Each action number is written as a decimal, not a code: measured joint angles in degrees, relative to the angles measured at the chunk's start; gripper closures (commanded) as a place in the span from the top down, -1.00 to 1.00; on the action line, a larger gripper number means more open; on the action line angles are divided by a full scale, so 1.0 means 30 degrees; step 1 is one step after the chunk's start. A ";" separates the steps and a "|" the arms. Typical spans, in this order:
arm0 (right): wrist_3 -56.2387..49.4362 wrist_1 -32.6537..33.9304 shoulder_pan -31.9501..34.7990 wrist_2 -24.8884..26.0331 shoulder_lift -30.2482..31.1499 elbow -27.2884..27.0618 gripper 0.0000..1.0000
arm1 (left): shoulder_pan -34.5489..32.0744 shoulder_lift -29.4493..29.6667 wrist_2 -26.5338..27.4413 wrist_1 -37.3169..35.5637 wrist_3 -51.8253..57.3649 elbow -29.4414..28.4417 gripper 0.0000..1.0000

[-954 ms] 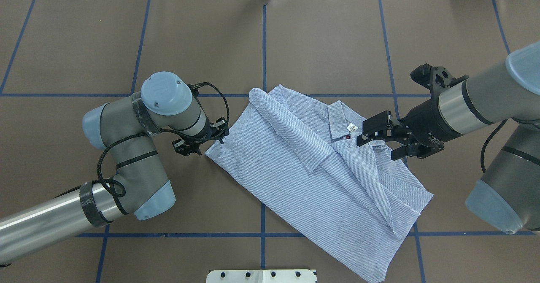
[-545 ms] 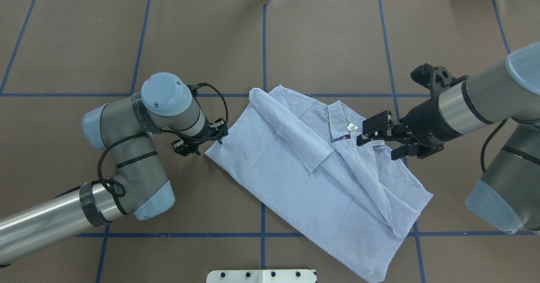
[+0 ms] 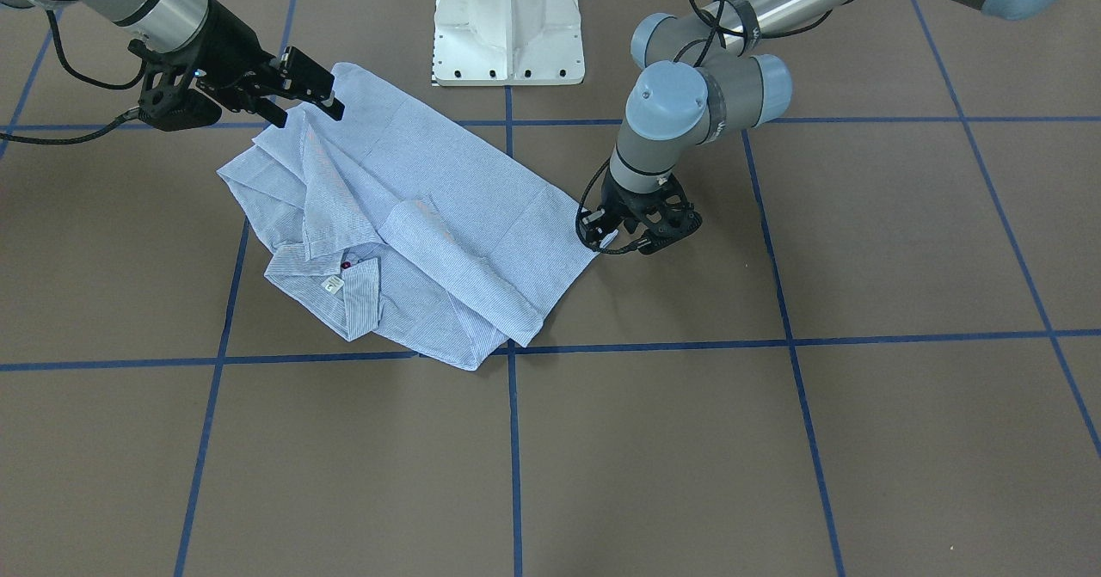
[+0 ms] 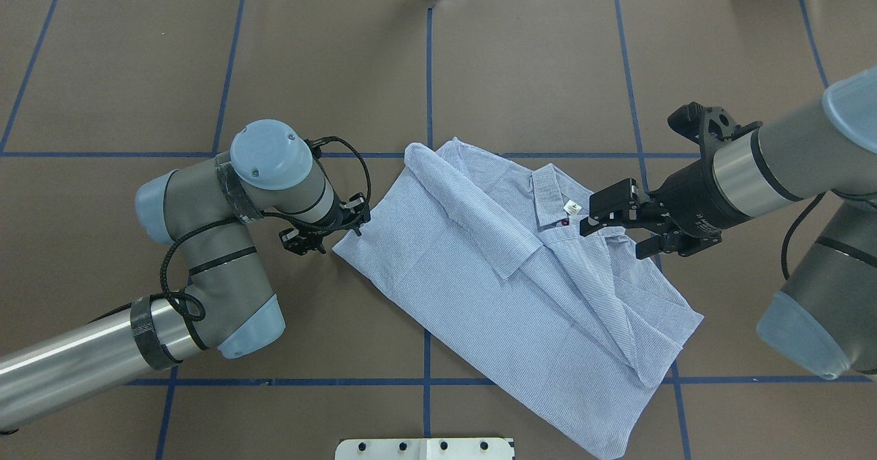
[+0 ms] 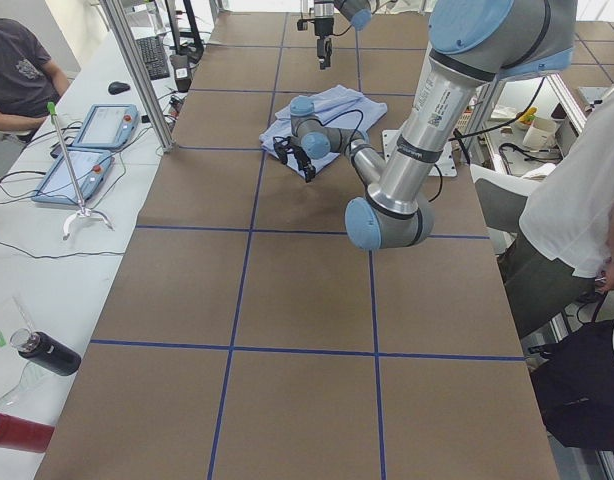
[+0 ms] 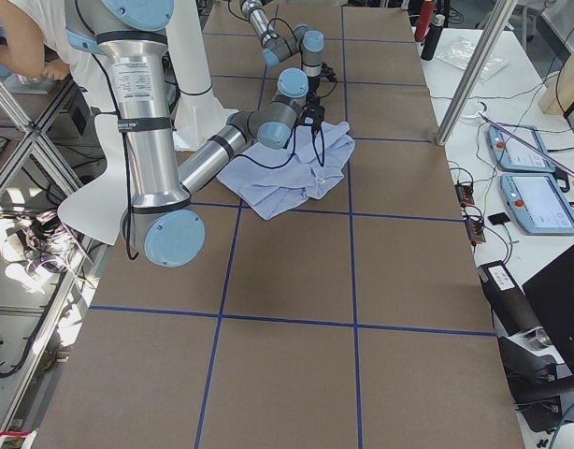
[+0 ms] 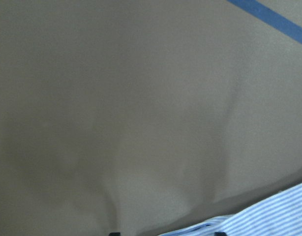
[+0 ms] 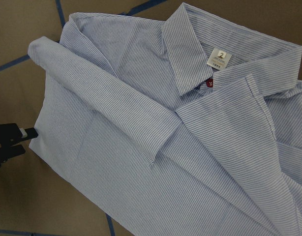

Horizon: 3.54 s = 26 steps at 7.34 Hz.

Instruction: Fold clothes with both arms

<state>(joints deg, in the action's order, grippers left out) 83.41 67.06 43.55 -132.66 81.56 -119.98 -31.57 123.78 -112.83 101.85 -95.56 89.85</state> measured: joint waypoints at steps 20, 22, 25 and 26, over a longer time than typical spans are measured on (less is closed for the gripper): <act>-0.0030 0.0029 0.1459 0.1071 -0.0804 -0.0160 1.00 | -0.4226 0.5109 0.3779 0.7231 0.0380 -0.8921 -1.00; -0.0030 0.0029 0.1523 0.1333 -0.0814 -0.0229 1.00 | -0.4224 0.6461 0.5024 1.0884 -0.0385 -1.1522 -1.00; -0.0029 0.0030 0.1564 0.1636 -0.0797 -0.0288 1.00 | -0.4217 0.6913 0.5590 1.2231 -0.0629 -1.2790 0.98; -0.0045 0.0029 0.1516 0.1863 -0.0818 -0.0288 1.00 | -0.4229 0.6894 0.5611 1.2274 -0.0411 -1.2801 1.00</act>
<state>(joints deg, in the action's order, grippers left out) 83.27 67.15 48.09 -127.08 79.11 -120.84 -44.26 144.46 -96.00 138.67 -96.79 51.45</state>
